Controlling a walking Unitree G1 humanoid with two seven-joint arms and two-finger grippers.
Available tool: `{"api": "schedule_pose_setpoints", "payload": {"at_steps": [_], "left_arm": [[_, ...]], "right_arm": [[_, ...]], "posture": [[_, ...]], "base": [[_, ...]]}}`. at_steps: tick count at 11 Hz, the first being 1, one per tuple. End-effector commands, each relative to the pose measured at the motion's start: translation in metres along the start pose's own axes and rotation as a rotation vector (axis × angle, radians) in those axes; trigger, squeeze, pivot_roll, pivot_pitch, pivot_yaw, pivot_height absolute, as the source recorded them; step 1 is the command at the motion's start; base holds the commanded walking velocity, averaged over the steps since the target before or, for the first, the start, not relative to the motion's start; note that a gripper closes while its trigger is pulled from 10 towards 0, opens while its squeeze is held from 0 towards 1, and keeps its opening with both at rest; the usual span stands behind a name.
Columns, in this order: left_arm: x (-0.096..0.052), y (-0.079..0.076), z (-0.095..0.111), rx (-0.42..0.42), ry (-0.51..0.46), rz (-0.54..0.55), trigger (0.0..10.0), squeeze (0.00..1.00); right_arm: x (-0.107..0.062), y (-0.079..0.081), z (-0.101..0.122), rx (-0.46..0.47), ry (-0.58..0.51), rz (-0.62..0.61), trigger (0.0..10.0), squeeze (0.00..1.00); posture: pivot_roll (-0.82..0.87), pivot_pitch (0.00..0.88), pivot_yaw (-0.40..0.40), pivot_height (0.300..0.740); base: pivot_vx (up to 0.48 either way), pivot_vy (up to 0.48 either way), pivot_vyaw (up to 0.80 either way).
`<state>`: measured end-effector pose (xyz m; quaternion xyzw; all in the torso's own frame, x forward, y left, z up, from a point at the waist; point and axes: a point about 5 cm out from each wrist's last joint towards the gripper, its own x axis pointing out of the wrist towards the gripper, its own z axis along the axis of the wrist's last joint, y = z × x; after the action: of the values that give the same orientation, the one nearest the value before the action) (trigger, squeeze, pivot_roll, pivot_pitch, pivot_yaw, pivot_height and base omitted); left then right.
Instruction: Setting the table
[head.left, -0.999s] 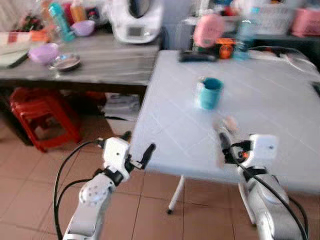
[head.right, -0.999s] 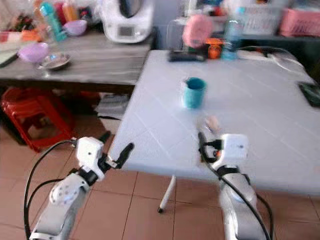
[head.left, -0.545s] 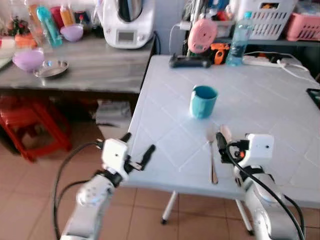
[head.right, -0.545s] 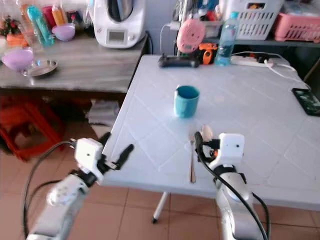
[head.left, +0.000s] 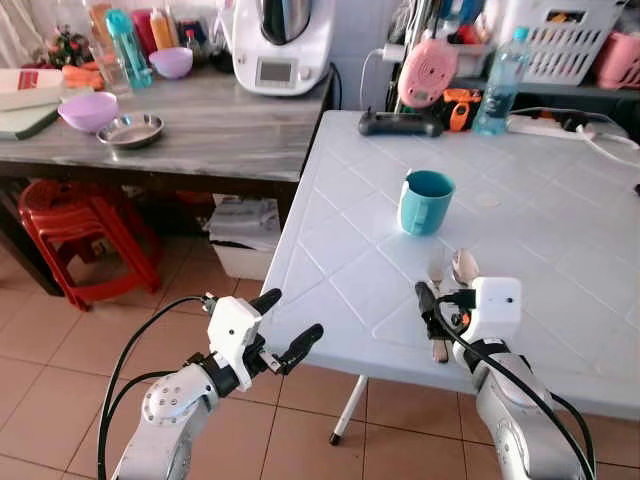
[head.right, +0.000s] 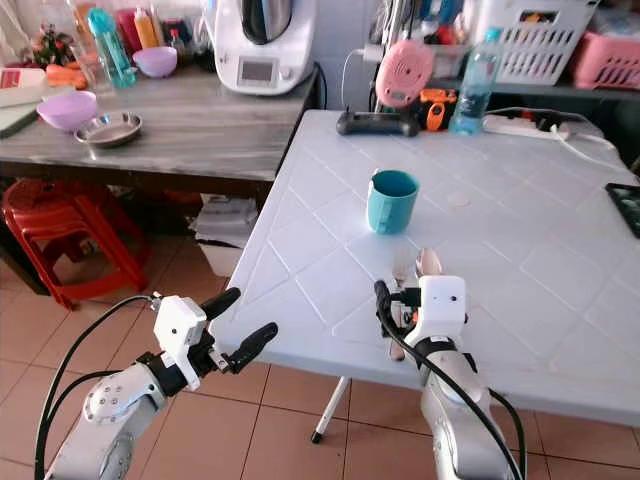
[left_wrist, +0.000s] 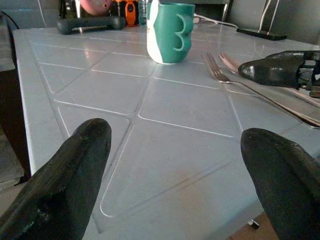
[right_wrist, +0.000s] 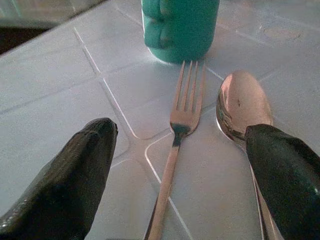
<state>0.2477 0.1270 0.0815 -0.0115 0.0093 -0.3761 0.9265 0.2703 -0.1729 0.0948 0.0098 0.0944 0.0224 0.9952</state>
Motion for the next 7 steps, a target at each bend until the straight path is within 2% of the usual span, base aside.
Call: {"api": "schedule_pose_setpoints", "payload": {"at_steps": [1, 4, 7], "left_arm": [[-0.001, 0.0, 0.0, 0.01, 0.005, -0.01, 10.0, 0.0], [-0.001, -0.004, -0.001, -0.001, 0.001, -0.033, 10.0, 0.0], [-0.002, -0.007, 0.0, -0.002, -0.005, -0.045, 10.0, 0.0]], "right_arm": [[0.004, 0.003, -0.001, -0.007, 0.022, 0.009, 10.0, 0.0], [0.016, 0.011, 0.0, -0.022, 0.05, 0.049, 10.0, 0.0], [0.018, 0.019, -0.012, 0.008, 0.134, 0.078, 10.0, 0.0]], "posture": [[0.02, 0.033, 0.027, 0.74], [0.03, 0.035, 0.013, 0.74], [0.04, 0.036, 0.007, 0.74]], "base": [[0.0, 0.0, 0.0], [0.0, 0.0, 0.0], [0.0, 0.0, 0.0]]}}
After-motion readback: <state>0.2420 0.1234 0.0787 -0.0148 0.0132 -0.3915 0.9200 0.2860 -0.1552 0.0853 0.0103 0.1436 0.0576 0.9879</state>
